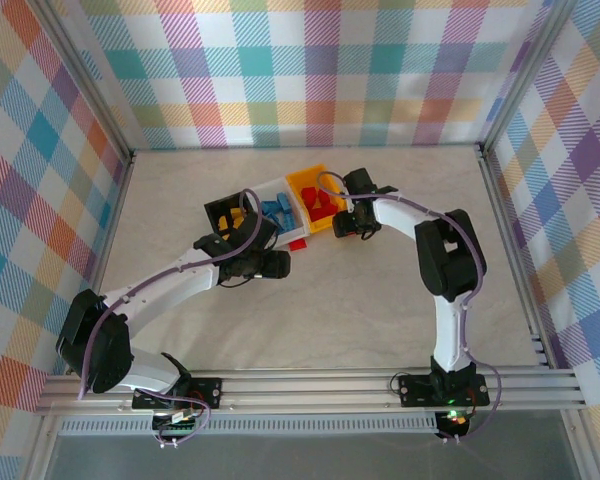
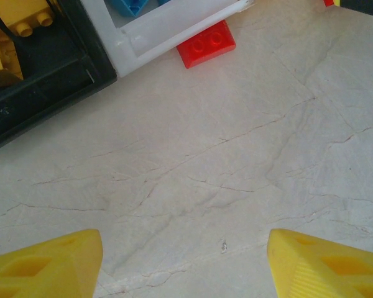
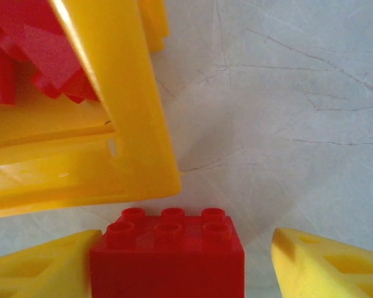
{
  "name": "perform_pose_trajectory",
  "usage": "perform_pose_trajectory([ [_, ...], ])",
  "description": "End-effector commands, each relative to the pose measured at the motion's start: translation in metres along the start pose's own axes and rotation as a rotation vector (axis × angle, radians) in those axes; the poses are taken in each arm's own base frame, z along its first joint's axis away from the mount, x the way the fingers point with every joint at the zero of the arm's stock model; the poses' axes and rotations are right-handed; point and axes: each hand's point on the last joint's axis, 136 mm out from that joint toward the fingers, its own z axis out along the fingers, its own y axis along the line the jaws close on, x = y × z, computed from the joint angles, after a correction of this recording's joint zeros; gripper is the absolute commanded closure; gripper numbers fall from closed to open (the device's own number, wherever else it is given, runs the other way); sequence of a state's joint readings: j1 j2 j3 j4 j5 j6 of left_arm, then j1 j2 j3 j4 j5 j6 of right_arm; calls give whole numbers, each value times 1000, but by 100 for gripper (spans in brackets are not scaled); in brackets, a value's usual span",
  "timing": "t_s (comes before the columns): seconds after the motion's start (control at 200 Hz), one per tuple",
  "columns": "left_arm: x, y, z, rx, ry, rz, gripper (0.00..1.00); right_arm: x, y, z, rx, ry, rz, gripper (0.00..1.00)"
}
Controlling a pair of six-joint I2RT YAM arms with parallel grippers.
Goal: Sort the legos into containers by color
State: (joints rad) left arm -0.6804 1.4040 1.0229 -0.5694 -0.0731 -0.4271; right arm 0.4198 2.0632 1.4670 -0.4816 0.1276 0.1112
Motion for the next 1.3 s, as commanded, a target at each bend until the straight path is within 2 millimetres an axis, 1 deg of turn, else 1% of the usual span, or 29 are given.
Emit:
perform_pose_trajectory([
  [0.0, 1, 2, -7, -9, -20, -3, 29, -8, 2, 4, 14, -4, -11, 32],
  [0.13, 2, 3, -9, -9, -20, -4, 29, -8, 0, 9, 30, 1, -3, 38],
  [0.26, 2, 4, -10, -14, -20, -3, 28, -11, 0, 9, 35, -13, 1, 49],
  [0.39, 6, 6, -8, -19, -10, -4, 28, -11, 1, 3, 25, -20, 23, 51],
  [0.46, 7, 7, -7, -21, -8, -3, 28, -10, 1, -9, 16, -38, 44, 53],
  [0.545, 9, 7, -2, -17, -5, -9, 28, -12, 3, -35, 0, -84, 71, 54],
  [0.595, 11, 5, 2, -4, 0, -15, 28, -16, 5, -50, -18, -118, 90, 55],
  [0.7, 16, -5, 16, 42, 32, -31, 28, -31, 14, -77, -68, -171, 101, 54],
  [0.8, 20, -10, 29, 69, 48, -53, 28, -51, 23, -91, -106, -210, 100, 54],
  [0.89, 22, -10, 38, 73, 51, -68, 28, -70, 31, -89, -135, -217, 97, 54],
  [1.065, 22, -9, 59, 45, 65, -61, 28, -100, 41, -64, -154, -214, 89, 54],
  [1.215, 15, -6, 77, -4, 65, -54, 28, -120, 48, -49, -168, -226, 74, 54],
  [1.24, 14, -8, 79, -4, 63, -52, 28, -123, 50, -48, -175, -228, 70, 51],
  [1.295, 11, -10, 85, -6, 60, -51, 28, -126, 53, -47, -188, -229, 62, 41],
])
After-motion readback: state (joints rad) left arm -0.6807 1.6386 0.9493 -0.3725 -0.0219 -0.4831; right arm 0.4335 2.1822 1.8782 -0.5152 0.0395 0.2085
